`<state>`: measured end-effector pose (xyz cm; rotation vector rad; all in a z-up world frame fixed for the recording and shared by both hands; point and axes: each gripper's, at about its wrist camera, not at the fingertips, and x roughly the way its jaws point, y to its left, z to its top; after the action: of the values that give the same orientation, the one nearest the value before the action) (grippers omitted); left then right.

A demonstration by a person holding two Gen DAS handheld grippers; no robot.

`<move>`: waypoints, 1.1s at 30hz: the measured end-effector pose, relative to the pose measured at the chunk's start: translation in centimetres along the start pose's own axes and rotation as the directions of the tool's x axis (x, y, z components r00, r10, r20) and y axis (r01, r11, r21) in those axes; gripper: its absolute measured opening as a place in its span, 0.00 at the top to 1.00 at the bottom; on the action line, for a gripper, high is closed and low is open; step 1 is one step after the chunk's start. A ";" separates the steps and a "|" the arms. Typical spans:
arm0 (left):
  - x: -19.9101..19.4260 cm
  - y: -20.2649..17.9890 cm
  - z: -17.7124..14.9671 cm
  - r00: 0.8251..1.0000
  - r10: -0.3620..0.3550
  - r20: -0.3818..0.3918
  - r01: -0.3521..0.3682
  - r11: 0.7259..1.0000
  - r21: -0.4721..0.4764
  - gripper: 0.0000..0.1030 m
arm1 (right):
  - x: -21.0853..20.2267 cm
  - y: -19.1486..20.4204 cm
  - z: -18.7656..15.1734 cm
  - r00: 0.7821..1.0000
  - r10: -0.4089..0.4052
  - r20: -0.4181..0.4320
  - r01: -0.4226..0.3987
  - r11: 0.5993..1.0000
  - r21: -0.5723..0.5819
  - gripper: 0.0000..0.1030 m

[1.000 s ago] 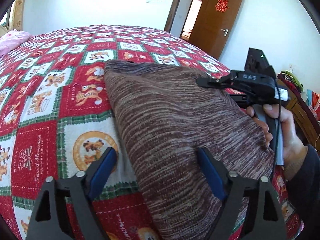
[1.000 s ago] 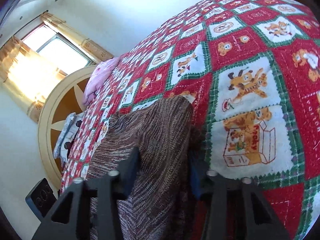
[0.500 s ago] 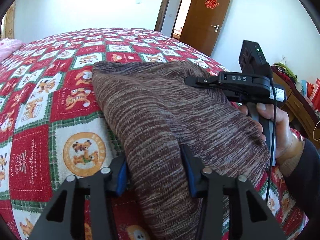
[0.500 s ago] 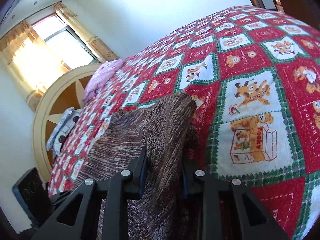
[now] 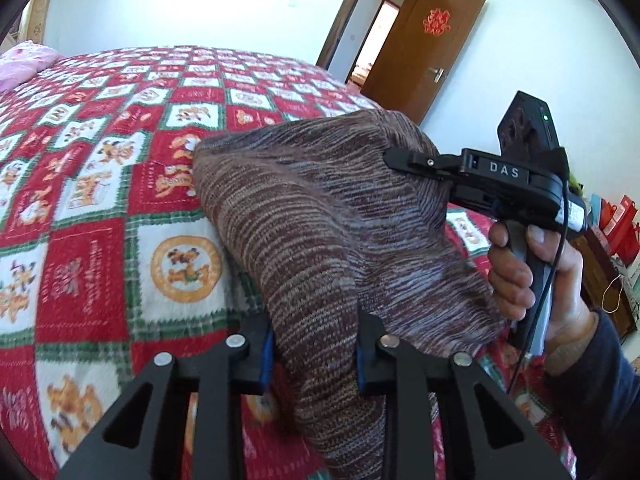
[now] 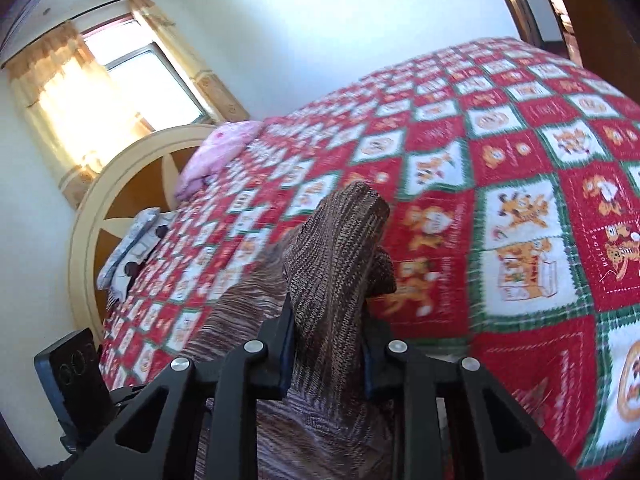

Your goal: Fold small clothes

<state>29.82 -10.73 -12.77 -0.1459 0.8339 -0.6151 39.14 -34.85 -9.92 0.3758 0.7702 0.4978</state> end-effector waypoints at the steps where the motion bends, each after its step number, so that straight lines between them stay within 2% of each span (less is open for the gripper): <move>1: -0.5 0.0 -0.2 1.000 0.001 0.008 -0.001 1.000 -0.002 0.71 | -0.2 0.6 -0.3 1.000 0.003 0.003 -0.003 1.000 -0.005 0.75; 8: -4.4 0.8 -1.9 0.998 0.014 0.054 -0.012 1.000 -0.021 0.71 | -0.2 3.4 -2.6 1.000 0.023 -0.004 -0.022 1.000 0.007 0.75; 16: -8.3 1.4 -4.2 0.993 0.065 0.098 -0.064 0.998 -0.015 0.72 | -0.2 7.5 -5.0 0.997 0.077 -0.005 -0.077 0.997 0.000 0.75; 22: -11.2 2.8 -5.2 0.988 0.065 0.138 -0.058 0.997 -0.061 0.72 | 1.2 10.7 -6.4 0.994 0.108 -0.020 -0.108 0.994 0.007 0.75; 33: -16.0 6.4 -6.3 0.970 0.139 0.201 -0.113 0.984 -0.134 0.72 | 3.9 17.5 -7.6 0.981 0.186 -0.054 -0.188 0.981 -0.046 0.75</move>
<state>19.94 4.22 -8.93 -0.2625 0.6697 -0.4204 30.94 -17.28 -8.48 0.3920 0.7722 0.7044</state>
